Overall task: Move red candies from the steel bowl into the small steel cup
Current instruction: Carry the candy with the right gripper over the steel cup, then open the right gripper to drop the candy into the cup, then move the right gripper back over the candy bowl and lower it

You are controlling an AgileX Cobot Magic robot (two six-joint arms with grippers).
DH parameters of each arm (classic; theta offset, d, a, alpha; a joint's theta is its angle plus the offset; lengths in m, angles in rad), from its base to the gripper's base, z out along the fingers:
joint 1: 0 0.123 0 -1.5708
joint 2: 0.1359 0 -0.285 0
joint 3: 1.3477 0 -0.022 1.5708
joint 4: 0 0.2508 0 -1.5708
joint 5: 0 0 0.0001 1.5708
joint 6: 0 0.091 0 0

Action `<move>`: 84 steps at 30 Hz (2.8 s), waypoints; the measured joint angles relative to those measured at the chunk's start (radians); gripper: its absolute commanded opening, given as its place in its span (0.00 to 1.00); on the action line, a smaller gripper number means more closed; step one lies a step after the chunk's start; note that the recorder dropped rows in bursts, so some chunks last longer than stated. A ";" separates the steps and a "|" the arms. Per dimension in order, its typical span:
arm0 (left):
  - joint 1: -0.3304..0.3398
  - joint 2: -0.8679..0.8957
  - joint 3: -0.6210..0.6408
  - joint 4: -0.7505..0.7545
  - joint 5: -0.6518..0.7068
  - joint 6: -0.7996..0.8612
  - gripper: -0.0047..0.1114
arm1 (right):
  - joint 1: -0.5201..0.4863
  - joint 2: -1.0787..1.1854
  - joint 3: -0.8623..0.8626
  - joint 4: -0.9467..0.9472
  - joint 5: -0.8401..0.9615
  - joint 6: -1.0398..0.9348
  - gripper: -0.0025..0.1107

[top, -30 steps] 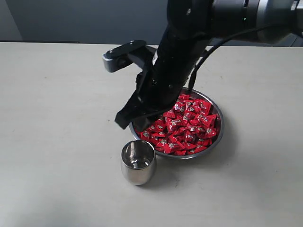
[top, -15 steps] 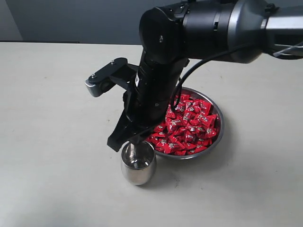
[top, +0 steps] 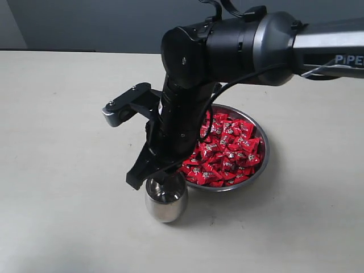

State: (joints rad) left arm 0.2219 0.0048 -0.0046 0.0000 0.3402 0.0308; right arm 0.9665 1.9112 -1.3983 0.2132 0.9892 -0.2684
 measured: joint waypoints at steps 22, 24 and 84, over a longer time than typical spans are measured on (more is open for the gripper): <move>0.000 0.000 0.000 0.000 0.000 0.000 0.04 | 0.000 -0.069 0.000 -0.150 -0.040 0.047 0.04; 0.000 0.000 0.000 0.000 0.000 0.000 0.04 | 0.000 -0.091 0.000 -0.257 -0.066 0.111 0.02; 0.000 0.000 0.000 0.000 0.000 0.000 0.04 | -0.334 0.160 -0.208 -0.055 -0.042 0.268 0.47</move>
State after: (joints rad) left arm 0.2219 0.0048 -0.0046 0.0000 0.3402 0.0308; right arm 0.6327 2.0711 -1.6068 0.1586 0.9476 0.0000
